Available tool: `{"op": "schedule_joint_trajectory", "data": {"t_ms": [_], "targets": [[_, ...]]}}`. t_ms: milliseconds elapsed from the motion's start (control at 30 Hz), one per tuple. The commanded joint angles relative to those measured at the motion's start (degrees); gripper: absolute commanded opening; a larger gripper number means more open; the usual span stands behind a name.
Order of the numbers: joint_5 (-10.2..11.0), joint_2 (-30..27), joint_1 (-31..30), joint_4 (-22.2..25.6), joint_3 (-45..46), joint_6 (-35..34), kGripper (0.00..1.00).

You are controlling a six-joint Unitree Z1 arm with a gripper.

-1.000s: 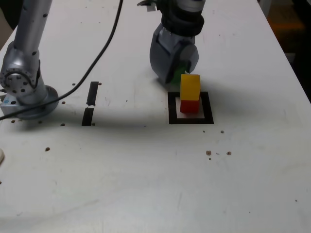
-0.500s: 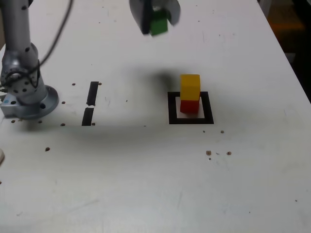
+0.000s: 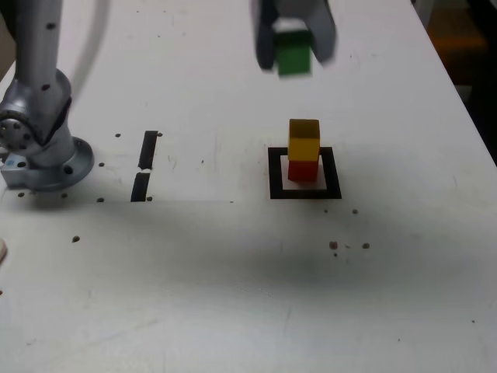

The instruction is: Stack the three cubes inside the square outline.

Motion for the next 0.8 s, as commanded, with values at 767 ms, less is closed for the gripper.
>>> {"op": "schedule_joint_trajectory", "data": {"t_ms": [767], "targets": [[-4.48,5.84,-0.96,-3.46,2.24,1.48,0.09]]}}
